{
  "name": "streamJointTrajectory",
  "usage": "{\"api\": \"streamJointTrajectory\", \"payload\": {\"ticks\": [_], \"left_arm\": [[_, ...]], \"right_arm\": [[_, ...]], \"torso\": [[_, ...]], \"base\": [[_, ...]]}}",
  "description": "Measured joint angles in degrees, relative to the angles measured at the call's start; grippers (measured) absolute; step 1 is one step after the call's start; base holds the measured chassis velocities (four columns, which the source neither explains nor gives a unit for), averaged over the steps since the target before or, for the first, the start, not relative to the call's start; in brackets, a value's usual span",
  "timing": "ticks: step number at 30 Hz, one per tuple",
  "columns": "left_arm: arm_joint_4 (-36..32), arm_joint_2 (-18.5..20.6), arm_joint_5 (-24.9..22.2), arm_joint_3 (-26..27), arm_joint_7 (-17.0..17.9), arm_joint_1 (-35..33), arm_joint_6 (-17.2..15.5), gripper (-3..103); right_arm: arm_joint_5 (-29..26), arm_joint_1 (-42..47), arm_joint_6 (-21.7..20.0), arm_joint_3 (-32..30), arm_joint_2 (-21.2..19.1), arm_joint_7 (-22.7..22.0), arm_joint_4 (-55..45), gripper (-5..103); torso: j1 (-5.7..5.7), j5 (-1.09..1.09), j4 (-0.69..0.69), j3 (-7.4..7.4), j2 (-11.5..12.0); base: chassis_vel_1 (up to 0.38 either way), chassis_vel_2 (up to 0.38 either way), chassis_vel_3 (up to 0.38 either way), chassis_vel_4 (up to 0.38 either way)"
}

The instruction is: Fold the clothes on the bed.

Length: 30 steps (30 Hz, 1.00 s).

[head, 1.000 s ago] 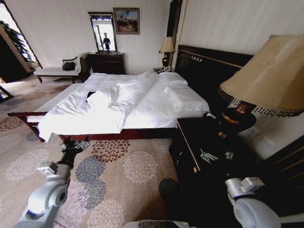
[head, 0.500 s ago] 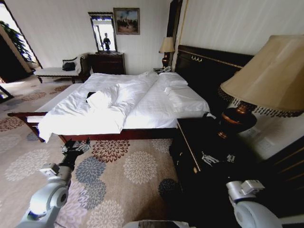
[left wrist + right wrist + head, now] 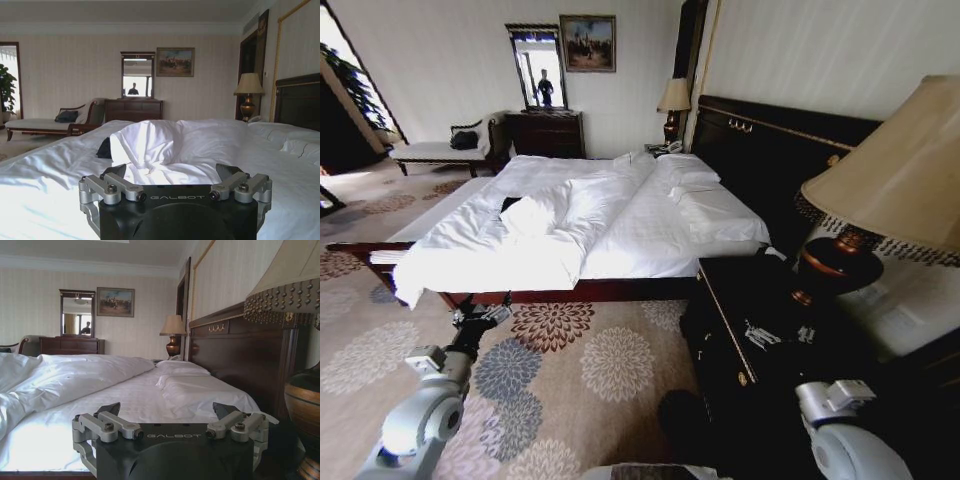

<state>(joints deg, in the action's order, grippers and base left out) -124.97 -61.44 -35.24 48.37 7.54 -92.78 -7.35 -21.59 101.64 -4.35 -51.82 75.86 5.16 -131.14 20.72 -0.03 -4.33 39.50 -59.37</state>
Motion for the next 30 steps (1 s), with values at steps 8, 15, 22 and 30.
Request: {"api": "streamJointTrajectory", "payload": {"ticks": [8,15,22,30], "left_arm": [[0.6,-0.1,-0.3,0.2,0.1,0.2,0.0,100],[1.1,-0.8,-0.3,0.2,0.0,-0.2,0.0,100],[0.7,-0.8,0.0,0.3,0.0,-0.1,0.0,100],[0.5,-1.2,0.4,0.1,0.1,-0.3,0.0,100]], "right_arm": [[0.5,0.0,-0.1,0.0,0.2,-0.1,0.1,100],[1.0,-0.1,-0.3,0.4,0.2,-0.1,0.3,100],[1.2,-0.3,-0.4,0.7,0.4,-0.2,0.3,100],[1.2,-0.2,-0.4,0.6,0.4,-0.5,0.1,100]], "torso": [[0.01,-0.01,0.0,0.0,0.0],[0.0,-0.01,0.02,0.0,0.0],[0.0,-0.02,-0.01,0.0,0.0],[0.0,-0.01,0.01,0.0,0.0]], "base": [[-0.173,0.165,0.162,-0.171],[-0.136,0.155,0.148,-0.159],[-0.179,0.152,0.157,-0.171],[-0.185,0.166,0.178,-0.169]]}}
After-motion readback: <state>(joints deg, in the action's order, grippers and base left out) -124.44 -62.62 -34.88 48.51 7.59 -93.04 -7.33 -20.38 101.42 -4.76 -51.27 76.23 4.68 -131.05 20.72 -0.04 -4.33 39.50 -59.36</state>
